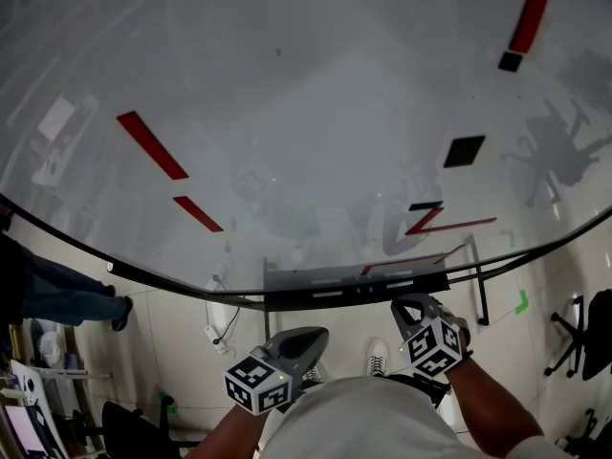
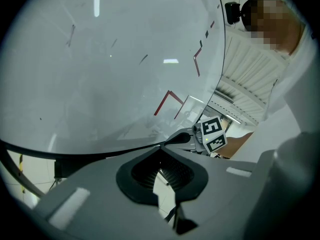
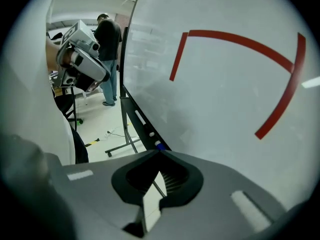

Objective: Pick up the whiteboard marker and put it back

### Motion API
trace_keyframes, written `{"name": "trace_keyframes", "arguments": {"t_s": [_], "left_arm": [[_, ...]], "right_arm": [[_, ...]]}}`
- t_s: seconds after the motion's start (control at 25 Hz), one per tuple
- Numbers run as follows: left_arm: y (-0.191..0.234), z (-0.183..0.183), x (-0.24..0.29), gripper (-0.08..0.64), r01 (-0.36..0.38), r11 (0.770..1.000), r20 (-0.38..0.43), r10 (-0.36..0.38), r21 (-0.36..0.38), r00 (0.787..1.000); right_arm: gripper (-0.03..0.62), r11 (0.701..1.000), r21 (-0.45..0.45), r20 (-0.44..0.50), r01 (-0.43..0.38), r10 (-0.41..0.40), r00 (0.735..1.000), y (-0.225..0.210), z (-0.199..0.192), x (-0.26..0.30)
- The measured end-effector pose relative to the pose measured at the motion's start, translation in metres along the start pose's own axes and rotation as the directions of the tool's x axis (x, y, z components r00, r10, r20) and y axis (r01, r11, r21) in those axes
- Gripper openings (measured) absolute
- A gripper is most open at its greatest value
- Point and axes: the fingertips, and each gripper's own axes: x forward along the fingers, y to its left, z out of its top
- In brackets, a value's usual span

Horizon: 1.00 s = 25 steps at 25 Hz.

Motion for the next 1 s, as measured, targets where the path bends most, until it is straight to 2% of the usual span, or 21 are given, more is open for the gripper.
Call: {"name": "trace_keyframes", "arguments": {"t_s": [0.28,0.36,0.4,0.48,0.52,0.6,0.64,0.68,0.72,0.88,0.92,1.0], "left_arm": [[-0.002,0.001,0.002,0.017,0.002,1.0,-0.002,-0.002,0.007,1.0],[-0.001,0.001,0.001,0.017,-0.002,1.0,-0.001,0.003,0.006,1.0],[-0.001,0.001,0.001,0.017,-0.005,1.0,0.0,0.005,0.006,1.0],[0.001,0.002,0.001,0.017,-0.009,1.0,0.003,0.009,0.008,1.0],[0.002,0.003,0.001,0.017,-0.011,1.0,0.005,0.011,0.009,1.0],[0.001,0.005,0.001,0.017,-0.01,1.0,0.009,0.01,0.013,1.0],[0.001,0.005,0.001,0.017,-0.007,1.0,0.011,0.007,0.015,1.0],[0.0,0.006,0.001,0.017,-0.004,1.0,0.014,0.003,0.016,1.0],[-0.001,0.006,0.001,0.017,0.001,1.0,0.018,-0.001,0.016,1.0],[-0.007,0.009,0.002,0.017,0.024,1.0,0.034,-0.025,0.016,0.999],[-0.009,0.009,0.002,0.017,0.031,0.999,0.038,-0.031,0.017,0.999],[-0.013,0.011,0.001,0.017,0.043,0.999,0.045,-0.044,0.019,0.998]], "right_arm": [[0.002,1.0,0.011,0.019,0.005,-0.005,1.0,0.002,0.004,-0.004],[0.002,0.998,0.066,0.045,-0.017,0.014,0.999,0.003,0.007,-0.007],[0.002,0.991,0.125,0.071,-0.043,0.035,0.997,0.003,0.009,-0.01],[0.002,0.95,0.285,0.152,-0.129,0.088,0.984,0.002,0.014,-0.016],[0.002,0.911,0.37,0.203,-0.184,0.114,0.972,0.0,0.017,-0.02],[0.002,0.808,0.507,0.312,-0.3,0.152,0.938,-0.002,0.024,-0.028],[0.002,0.762,0.547,0.357,-0.346,0.162,0.92,-0.002,0.028,-0.031],[0.002,0.731,0.568,0.39,-0.378,0.165,0.906,-0.003,0.031,-0.035],[0.002,0.718,0.573,0.409,-0.394,0.166,0.897,-0.002,0.033,-0.037],[0.002,0.732,0.547,0.419,-0.406,0.181,0.89,0.005,0.037,-0.042],[0.002,0.721,0.551,0.428,-0.421,0.189,0.884,0.008,0.038,-0.044],[0.002,0.674,0.567,0.47,-0.473,0.207,0.858,0.012,0.044,-0.049]]}}
